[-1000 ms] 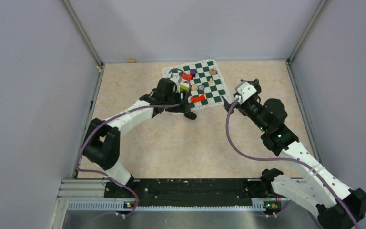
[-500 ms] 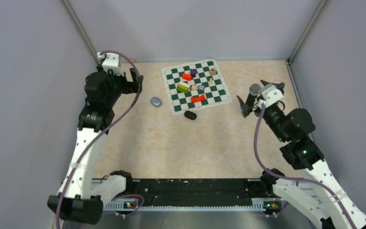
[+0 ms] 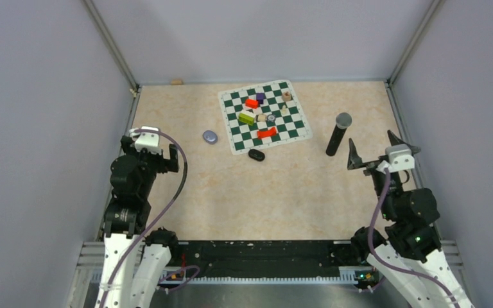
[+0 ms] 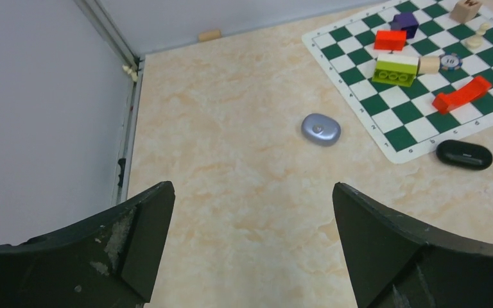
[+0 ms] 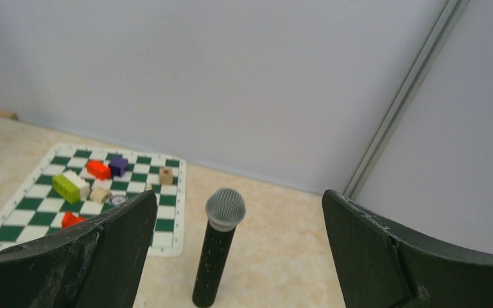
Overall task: Insert the wireless bluetooth earbuds into the charging case
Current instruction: Reset both arms
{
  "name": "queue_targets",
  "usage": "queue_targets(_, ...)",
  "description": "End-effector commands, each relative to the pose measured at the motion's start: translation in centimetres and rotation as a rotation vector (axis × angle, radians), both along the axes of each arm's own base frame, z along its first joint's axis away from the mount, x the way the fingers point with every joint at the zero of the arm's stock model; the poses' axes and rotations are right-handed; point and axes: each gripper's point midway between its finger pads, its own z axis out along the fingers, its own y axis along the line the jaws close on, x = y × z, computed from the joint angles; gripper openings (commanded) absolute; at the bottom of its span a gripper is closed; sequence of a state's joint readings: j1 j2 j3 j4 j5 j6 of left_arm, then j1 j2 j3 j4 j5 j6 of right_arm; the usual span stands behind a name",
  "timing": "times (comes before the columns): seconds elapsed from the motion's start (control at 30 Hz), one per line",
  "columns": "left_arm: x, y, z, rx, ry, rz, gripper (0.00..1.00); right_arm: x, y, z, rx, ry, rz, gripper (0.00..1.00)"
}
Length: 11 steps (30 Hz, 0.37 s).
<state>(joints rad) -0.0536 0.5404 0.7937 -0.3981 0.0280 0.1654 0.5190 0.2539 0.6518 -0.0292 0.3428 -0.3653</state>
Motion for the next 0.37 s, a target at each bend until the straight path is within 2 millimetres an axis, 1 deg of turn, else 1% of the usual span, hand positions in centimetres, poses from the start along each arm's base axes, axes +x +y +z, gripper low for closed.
queue_targets(0.0, 0.4, 0.4, -1.1, -0.004, 0.011, 0.026, 0.99, 0.9, -1.0, -0.6, 0.056, -0.014, -0.071, 0.99)
queue_targets(0.07, 0.4, -0.2, -1.4, 0.001, 0.016, -0.016, 0.99, 0.8, -1.5, -0.3, 0.075, -0.025, -0.094, 0.99)
queue_targets(0.17, 0.6, -0.1, -1.3, -0.006, 0.015, -0.007, 0.99, 0.5, -2.1, 0.1, 0.093, -0.041, -0.117, 0.99)
queue_targets(0.33, 0.5, -0.1, -1.2, -0.015, 0.016, 0.0, 0.99, 0.7, -2.3, 0.0, 0.107, -0.047, -0.133, 0.99)
